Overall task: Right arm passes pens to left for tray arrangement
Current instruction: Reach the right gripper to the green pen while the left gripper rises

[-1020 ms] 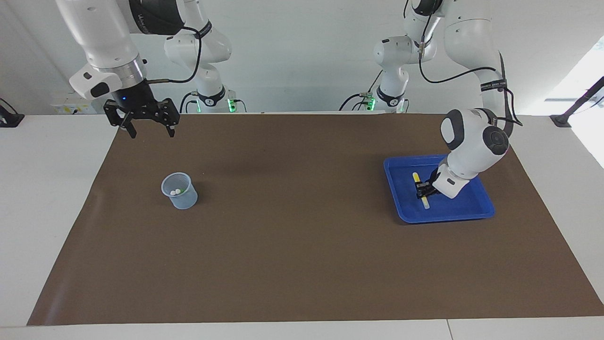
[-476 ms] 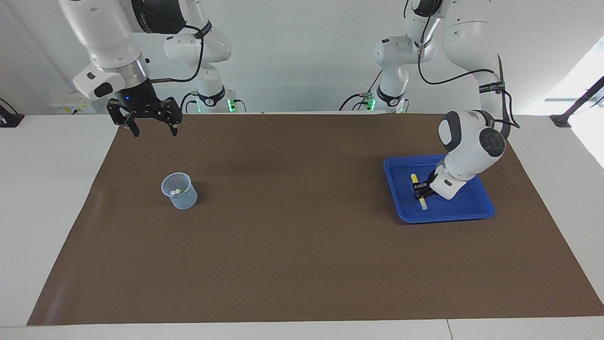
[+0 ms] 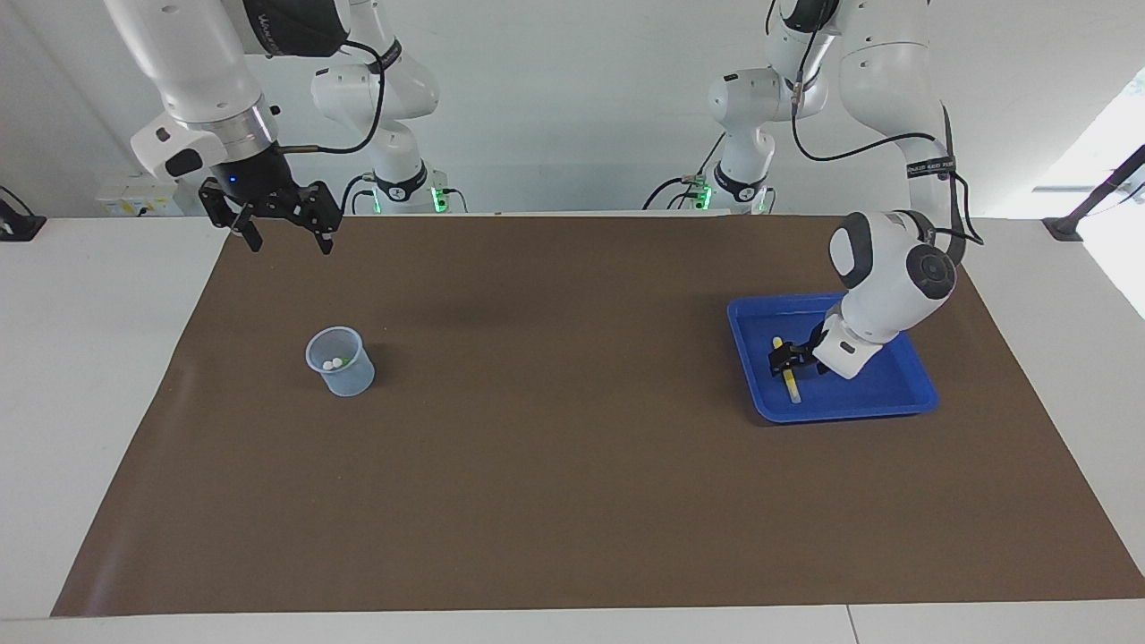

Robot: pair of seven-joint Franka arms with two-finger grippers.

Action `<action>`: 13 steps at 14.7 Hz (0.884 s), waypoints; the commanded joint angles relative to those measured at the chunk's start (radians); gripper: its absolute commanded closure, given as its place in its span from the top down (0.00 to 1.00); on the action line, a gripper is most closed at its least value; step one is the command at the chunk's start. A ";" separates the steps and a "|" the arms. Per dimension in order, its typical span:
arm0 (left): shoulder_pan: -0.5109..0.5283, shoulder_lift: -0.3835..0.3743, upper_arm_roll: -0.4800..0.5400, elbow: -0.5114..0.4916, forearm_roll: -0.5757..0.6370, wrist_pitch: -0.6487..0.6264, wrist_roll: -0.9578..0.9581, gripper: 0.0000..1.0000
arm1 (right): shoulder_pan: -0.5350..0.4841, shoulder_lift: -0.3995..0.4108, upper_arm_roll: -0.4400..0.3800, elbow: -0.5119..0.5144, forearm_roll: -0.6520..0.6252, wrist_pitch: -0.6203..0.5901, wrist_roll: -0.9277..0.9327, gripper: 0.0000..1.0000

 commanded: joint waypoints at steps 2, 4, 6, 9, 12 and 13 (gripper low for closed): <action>0.003 -0.007 0.005 0.007 0.014 -0.016 0.004 1.00 | -0.006 0.089 0.012 0.070 -0.055 -0.011 0.148 1.00; 0.008 -0.020 0.003 0.034 0.008 -0.070 0.004 1.00 | -0.005 0.153 0.014 0.110 -0.076 -0.011 0.261 1.00; 0.009 -0.030 0.003 0.069 0.003 -0.125 -0.005 1.00 | -0.002 0.207 0.015 0.128 -0.105 -0.005 0.358 1.00; 0.009 -0.052 0.003 0.115 0.000 -0.199 -0.018 1.00 | -0.002 0.256 0.034 0.128 -0.107 0.017 0.549 1.00; 0.009 -0.079 0.006 0.152 -0.038 -0.254 -0.050 1.00 | 0.000 0.292 0.049 0.104 -0.107 0.064 0.700 1.00; 0.009 -0.095 0.008 0.154 -0.044 -0.260 -0.065 1.00 | 0.000 0.293 0.049 0.078 -0.107 0.084 0.740 0.99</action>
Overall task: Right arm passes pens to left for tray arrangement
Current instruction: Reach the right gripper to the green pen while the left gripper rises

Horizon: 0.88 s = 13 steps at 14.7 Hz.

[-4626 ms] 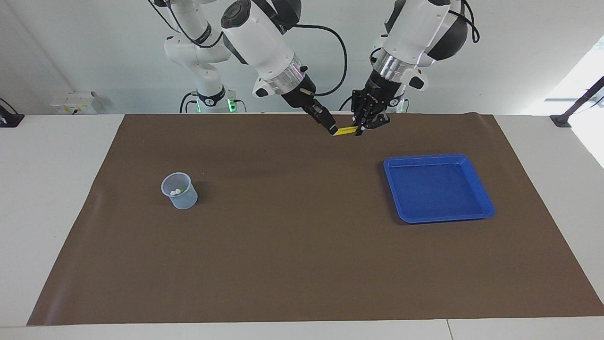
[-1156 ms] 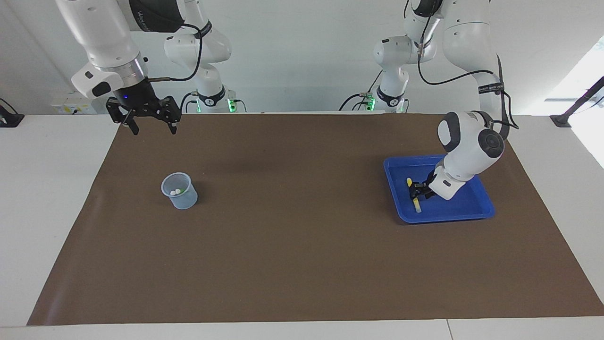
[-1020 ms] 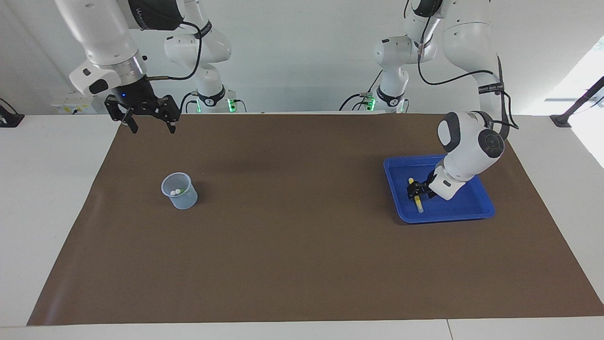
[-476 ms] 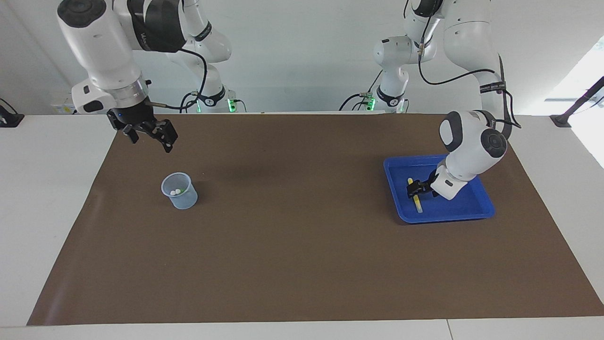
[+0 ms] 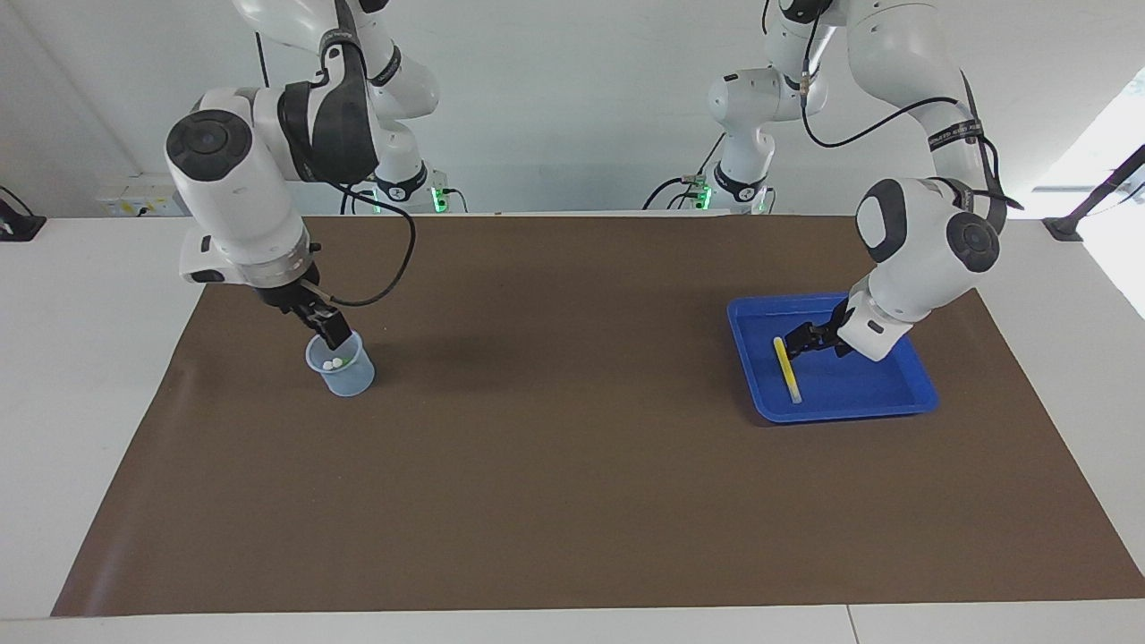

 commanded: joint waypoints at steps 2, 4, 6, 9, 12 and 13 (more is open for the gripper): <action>0.002 -0.063 0.002 0.019 -0.026 -0.062 -0.076 1.00 | -0.003 0.018 0.008 -0.079 -0.022 0.089 0.160 0.95; 0.002 -0.092 0.001 0.027 -0.037 -0.085 -0.122 1.00 | 0.006 0.022 0.010 -0.138 -0.023 0.121 0.234 0.93; 0.003 -0.142 0.002 0.024 -0.078 -0.108 -0.158 1.00 | 0.009 0.024 0.010 -0.185 -0.031 0.138 0.286 0.86; 0.005 -0.204 0.004 0.009 -0.101 -0.122 -0.217 1.00 | 0.011 0.022 0.010 -0.227 -0.042 0.153 0.352 0.74; 0.006 -0.216 0.004 0.004 -0.104 -0.125 -0.243 0.48 | 0.009 0.021 0.008 -0.235 -0.060 0.152 0.354 0.72; 0.008 -0.216 0.004 0.002 -0.106 -0.126 -0.249 0.00 | 0.009 0.019 0.008 -0.236 -0.060 0.152 0.355 0.72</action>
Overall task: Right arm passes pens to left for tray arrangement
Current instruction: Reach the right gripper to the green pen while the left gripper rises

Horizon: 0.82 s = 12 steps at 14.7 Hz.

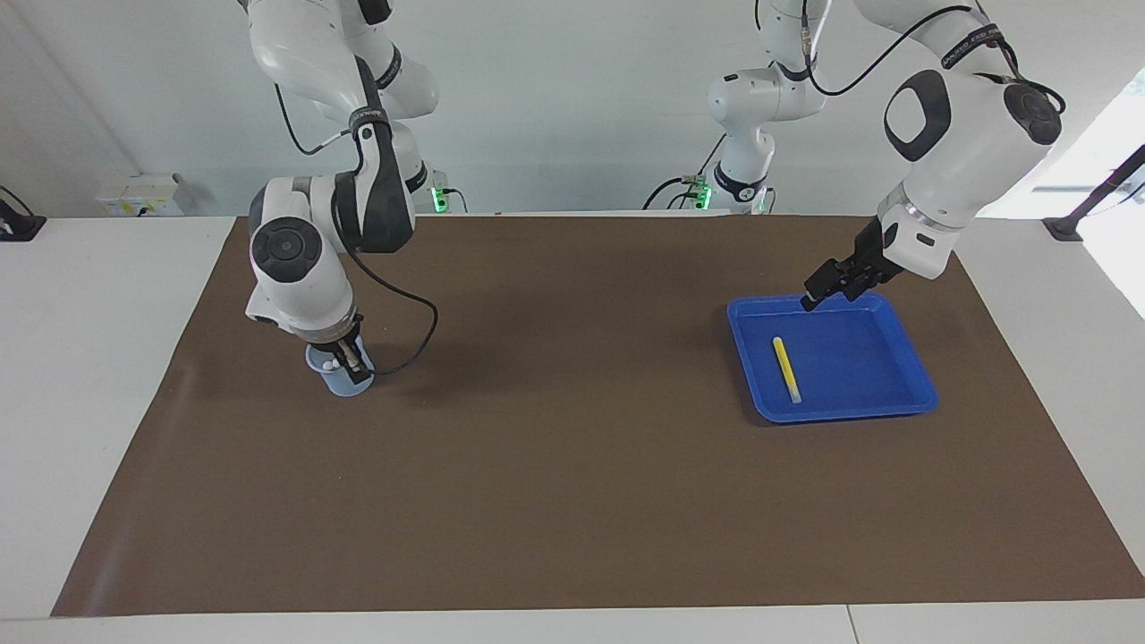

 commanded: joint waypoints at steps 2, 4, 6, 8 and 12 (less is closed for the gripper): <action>0.017 -0.018 0.005 -0.025 -0.029 -0.011 -0.025 0.00 | -0.007 -0.024 0.006 -0.030 -0.026 0.017 0.028 0.68; 0.025 -0.018 0.003 -0.028 -0.031 -0.011 -0.025 0.00 | -0.015 -0.022 0.006 -0.030 -0.024 0.021 0.050 0.63; 0.025 -0.018 0.005 -0.028 -0.031 -0.010 -0.025 0.00 | -0.016 -0.024 0.006 -0.034 -0.024 0.026 0.053 0.63; 0.025 -0.021 0.005 -0.030 -0.031 -0.007 -0.023 0.00 | -0.019 -0.024 0.001 -0.036 -0.024 0.026 0.051 0.63; 0.022 -0.021 0.003 -0.030 -0.029 0.002 -0.011 1.00 | -0.022 -0.024 -0.002 -0.037 -0.021 0.038 0.054 0.63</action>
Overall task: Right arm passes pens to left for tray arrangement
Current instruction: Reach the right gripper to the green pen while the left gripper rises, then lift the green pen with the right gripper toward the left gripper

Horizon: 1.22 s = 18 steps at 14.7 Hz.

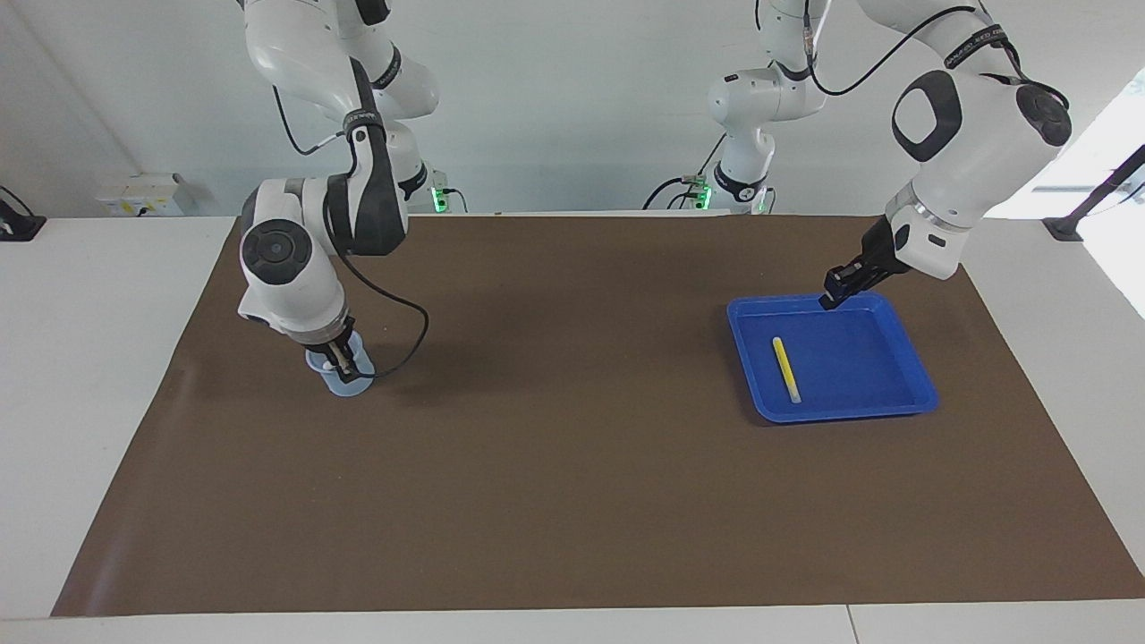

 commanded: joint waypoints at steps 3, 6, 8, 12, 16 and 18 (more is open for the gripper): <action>0.006 -0.021 -0.002 -0.019 -0.012 0.001 0.006 1.00 | -0.009 -0.023 0.003 -0.033 -0.019 0.024 0.024 0.58; 0.001 -0.021 -0.003 -0.019 -0.012 0.002 0.001 1.00 | -0.013 -0.023 0.001 -0.033 -0.018 0.025 0.024 0.47; 0.004 -0.021 -0.003 -0.019 -0.012 0.001 -0.005 0.05 | -0.015 -0.023 0.001 -0.033 -0.013 0.022 0.026 0.33; 0.006 -0.021 -0.003 -0.019 -0.012 0.004 -0.008 0.00 | -0.015 -0.028 0.001 -0.027 -0.010 0.002 0.021 0.00; 0.004 -0.021 -0.003 -0.019 -0.012 0.002 -0.009 0.00 | -0.015 -0.074 0.001 -0.016 -0.007 -0.037 -0.012 0.00; 0.007 -0.021 -0.003 -0.019 -0.012 0.010 0.006 0.96 | -0.015 -0.114 0.001 -0.008 -0.004 -0.064 -0.057 0.00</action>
